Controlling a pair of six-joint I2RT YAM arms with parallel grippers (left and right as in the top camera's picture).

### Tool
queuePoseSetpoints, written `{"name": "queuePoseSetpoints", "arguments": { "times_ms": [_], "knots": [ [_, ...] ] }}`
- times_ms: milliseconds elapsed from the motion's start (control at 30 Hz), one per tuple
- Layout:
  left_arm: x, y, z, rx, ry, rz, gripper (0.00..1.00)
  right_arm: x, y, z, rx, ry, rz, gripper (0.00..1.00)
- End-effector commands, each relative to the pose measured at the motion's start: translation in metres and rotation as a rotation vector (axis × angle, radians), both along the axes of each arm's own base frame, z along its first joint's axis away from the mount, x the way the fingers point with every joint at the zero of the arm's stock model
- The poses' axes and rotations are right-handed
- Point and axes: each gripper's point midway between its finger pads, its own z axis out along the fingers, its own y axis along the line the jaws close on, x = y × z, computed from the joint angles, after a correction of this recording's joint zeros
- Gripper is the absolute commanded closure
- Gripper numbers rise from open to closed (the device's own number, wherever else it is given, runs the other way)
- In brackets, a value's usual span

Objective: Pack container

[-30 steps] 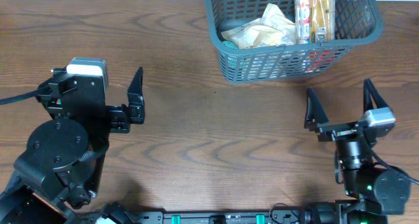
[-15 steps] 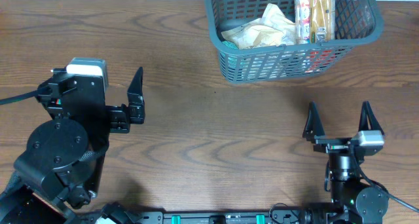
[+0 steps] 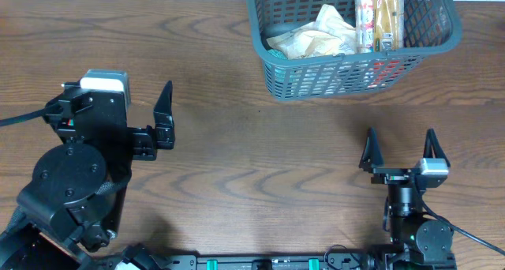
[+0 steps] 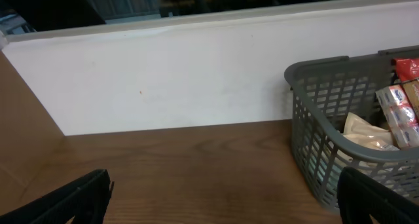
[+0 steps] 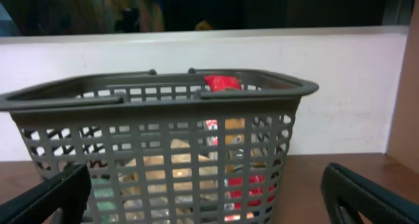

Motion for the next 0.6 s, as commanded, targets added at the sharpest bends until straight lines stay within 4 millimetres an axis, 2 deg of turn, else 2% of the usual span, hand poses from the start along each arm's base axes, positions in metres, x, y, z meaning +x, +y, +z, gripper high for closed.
{"name": "queuePoseSetpoints", "arguments": {
  "times_ms": [0,200,567],
  "knots": [
    [-0.001,0.003,0.002,0.008,-0.005,0.015,0.01,-0.001,-0.004,-0.004,-0.002,-0.003,-0.022,0.01],
    [-0.001,0.003,0.002,0.008,-0.005,0.015,0.01,0.0,-0.005,-0.016,-0.001,0.001,-0.032,0.01],
    [-0.001,0.003,0.002,0.008,-0.005,0.015,0.01,-0.001,-0.013,-0.021,0.008,0.004,-0.074,0.01]
  ]
}}
